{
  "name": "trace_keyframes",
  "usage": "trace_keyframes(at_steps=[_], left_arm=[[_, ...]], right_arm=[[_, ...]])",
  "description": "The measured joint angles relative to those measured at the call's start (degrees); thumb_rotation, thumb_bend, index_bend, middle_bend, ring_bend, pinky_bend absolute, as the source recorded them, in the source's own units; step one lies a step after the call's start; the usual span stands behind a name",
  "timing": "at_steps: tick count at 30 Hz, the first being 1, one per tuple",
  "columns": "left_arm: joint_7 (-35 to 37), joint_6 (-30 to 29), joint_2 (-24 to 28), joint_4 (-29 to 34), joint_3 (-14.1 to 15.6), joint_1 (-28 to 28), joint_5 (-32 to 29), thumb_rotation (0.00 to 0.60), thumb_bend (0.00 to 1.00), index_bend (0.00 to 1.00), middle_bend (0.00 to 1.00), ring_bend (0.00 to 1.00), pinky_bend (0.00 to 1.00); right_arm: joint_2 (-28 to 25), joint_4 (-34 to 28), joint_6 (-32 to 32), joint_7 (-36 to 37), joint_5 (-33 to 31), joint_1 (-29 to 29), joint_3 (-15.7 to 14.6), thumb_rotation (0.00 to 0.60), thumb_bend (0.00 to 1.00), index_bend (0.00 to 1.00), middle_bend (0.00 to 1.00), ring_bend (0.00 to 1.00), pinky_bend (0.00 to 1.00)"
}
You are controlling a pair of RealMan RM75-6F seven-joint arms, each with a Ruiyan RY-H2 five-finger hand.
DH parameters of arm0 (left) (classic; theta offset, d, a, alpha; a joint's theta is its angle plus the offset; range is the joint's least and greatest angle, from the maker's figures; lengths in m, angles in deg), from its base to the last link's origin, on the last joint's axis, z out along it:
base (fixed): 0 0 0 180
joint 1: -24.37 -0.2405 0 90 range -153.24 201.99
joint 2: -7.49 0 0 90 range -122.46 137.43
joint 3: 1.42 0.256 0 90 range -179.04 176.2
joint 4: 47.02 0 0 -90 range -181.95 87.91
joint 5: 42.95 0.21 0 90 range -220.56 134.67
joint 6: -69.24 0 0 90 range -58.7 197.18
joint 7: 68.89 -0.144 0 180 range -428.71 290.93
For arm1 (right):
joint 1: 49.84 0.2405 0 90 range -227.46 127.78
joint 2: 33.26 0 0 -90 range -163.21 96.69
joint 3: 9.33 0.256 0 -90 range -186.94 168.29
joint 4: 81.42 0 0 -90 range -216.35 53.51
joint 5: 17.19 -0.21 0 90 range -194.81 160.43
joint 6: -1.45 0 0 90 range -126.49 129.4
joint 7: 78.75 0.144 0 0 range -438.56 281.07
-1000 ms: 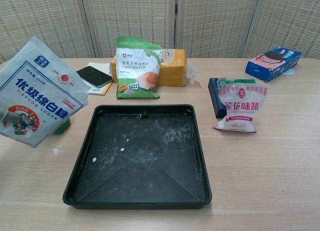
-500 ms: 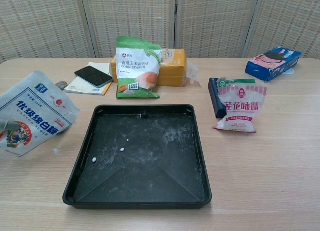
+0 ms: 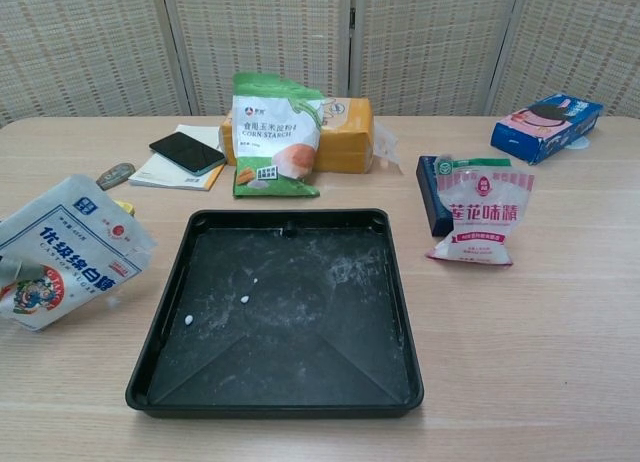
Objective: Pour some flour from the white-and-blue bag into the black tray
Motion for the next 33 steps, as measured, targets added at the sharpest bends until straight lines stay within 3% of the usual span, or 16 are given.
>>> trace_keyframes(at_steps=[3, 7, 14, 18, 26, 29, 33], left_arm=[[2.96, -2.83, 0.64, 0.07, 1.97, 0.52, 3.32, 0.600, 0.21, 0.48, 0.53, 1.00, 1.00], [8.10, -7.12, 1.71, 0.11, 4.88, 1.34, 7.11, 0.600, 0.21, 0.33, 0.37, 1.00, 1.00], [18.16, -16.68, 4.15, -0.37, 11.06, 3.40, 13.24, 0.600, 0.20, 0.27, 0.30, 0.94, 0.98], [19.14, -24.19, 6.42, 0.45, 13.32, 3.81, 15.33, 0.600, 0.19, 0.27, 0.29, 0.86, 0.88], [6.14, -34.07, 14.84, 9.65, 14.24, 1.13, 14.16, 0.600, 0.19, 0.27, 0.29, 0.80, 0.82], [-1.71, -40.31, 18.49, 14.17, 14.46, -1.78, 13.19, 0.600, 0.19, 0.28, 0.28, 0.70, 0.75], [-13.43, -51.72, 20.29, 17.19, 15.09, -6.98, 12.71, 0.600, 0.19, 0.28, 0.26, 0.48, 0.57]], right_arm=[[-0.02, -0.04, 0.01, 0.01, 0.02, 0.01, 0.00, 0.600, 0.34, 0.00, 0.00, 0.00, 0.00], [-0.06, -0.09, 0.03, 0.03, 0.04, -0.02, -0.04, 0.600, 0.34, 0.00, 0.00, 0.00, 0.00], [-0.12, -0.10, 0.14, 0.20, 0.01, -0.05, 0.01, 0.600, 0.34, 0.00, 0.00, 0.00, 0.00], [-0.23, -0.10, 0.28, 0.41, 0.08, -0.08, 0.00, 0.600, 0.34, 0.00, 0.00, 0.00, 0.00], [-0.48, -0.12, 0.98, 0.89, 0.29, -0.36, -0.03, 0.600, 0.34, 0.00, 0.00, 0.00, 0.00], [-0.42, -0.16, 0.69, 0.71, 0.09, -0.32, 0.01, 0.600, 0.34, 0.00, 0.00, 0.00, 0.00], [-0.20, -0.30, 0.20, -0.07, -0.53, -0.23, 0.23, 0.600, 0.34, 0.00, 0.00, 0.00, 0.00]])
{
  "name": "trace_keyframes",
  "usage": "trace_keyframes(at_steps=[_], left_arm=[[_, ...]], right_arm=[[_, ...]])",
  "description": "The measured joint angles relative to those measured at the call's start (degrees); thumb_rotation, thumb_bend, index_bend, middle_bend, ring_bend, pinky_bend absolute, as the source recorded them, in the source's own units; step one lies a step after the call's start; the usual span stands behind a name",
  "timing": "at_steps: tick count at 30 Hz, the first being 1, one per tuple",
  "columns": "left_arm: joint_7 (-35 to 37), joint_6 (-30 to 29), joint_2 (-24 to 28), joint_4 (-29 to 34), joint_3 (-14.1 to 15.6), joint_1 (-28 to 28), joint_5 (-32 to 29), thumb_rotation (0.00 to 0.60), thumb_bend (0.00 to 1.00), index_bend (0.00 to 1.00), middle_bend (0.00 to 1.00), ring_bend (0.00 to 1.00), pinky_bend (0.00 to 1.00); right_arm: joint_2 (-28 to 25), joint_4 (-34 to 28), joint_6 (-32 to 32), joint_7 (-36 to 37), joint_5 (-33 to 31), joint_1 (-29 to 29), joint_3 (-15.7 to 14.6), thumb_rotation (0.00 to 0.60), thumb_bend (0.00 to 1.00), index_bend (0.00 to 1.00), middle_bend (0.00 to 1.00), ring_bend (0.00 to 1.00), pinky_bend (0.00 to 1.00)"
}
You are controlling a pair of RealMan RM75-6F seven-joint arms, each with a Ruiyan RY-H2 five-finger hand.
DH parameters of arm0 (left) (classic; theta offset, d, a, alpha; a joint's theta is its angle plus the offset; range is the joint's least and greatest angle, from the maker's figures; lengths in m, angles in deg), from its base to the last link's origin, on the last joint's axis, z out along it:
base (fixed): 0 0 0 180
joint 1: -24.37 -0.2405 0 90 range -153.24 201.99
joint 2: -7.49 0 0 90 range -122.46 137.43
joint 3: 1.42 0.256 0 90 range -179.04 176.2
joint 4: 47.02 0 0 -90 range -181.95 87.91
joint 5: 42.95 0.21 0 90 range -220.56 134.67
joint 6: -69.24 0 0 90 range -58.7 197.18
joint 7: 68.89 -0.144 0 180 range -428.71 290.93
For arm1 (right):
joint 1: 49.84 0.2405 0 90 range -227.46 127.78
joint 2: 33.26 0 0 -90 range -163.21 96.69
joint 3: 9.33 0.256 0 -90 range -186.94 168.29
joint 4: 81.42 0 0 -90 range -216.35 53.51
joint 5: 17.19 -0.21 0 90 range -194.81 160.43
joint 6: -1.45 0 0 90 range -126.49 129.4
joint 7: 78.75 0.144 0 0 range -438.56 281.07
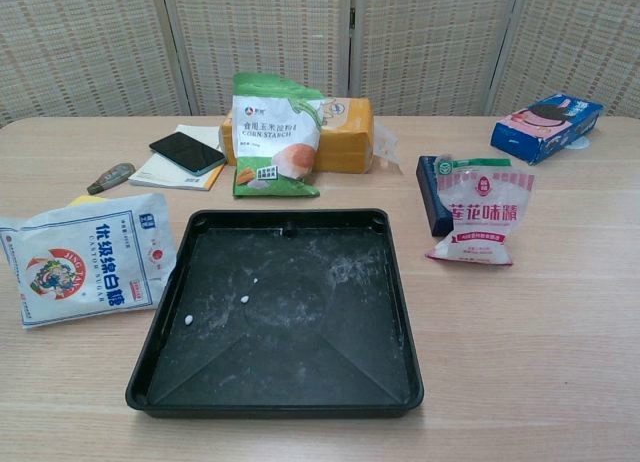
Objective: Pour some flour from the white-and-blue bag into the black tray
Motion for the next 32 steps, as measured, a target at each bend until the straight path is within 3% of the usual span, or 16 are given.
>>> trace_keyframes(at_steps=[6, 9, 13, 17, 23, 32], left_arm=[[-17.49, -16.20, -4.65, -2.85, 1.95, -7.89, 0.57, 0.600, 0.18, 0.22, 0.18, 0.09, 0.22], [-24.23, -19.61, -8.35, -6.18, 3.50, -11.33, 0.42, 0.600, 0.17, 0.22, 0.12, 0.01, 0.12], [-28.09, -20.99, -11.17, -8.78, 6.94, -14.78, -0.04, 0.600, 0.17, 0.18, 0.07, 0.00, 0.02], [-31.34, -22.01, -11.76, -8.42, 7.23, -15.82, -0.69, 0.600, 0.17, 0.15, 0.04, 0.00, 0.00], [-43.27, -24.23, -12.14, -5.65, 8.07, -17.69, -1.02, 0.600, 0.17, 0.12, 0.02, 0.00, 0.00], [-44.33, -22.20, -11.59, -2.71, 8.96, -17.84, -3.35, 0.600, 0.17, 0.10, 0.00, 0.00, 0.00]], right_arm=[[0.04, -0.04, 1.14, -0.05, -1.83, -0.52, 1.17, 0.600, 0.34, 0.00, 0.00, 0.00, 0.00], [-0.24, 0.05, 0.88, 1.38, -2.80, -0.45, 1.57, 0.600, 0.34, 0.00, 0.00, 0.00, 0.00], [-0.50, 0.32, -0.94, 3.23, -5.42, 0.14, 2.43, 0.600, 0.34, 0.00, 0.00, 0.00, 0.00], [-0.23, 0.41, -1.27, 1.81, -7.27, 0.33, 3.60, 0.600, 0.34, 0.00, 0.00, 0.00, 0.00], [-0.03, -0.11, 0.45, 0.19, -6.79, -0.55, 3.54, 0.600, 0.34, 0.00, 0.00, 0.00, 0.00], [-0.23, -0.64, 1.77, -0.29, -5.48, -1.28, 3.04, 0.600, 0.34, 0.00, 0.00, 0.00, 0.00]])
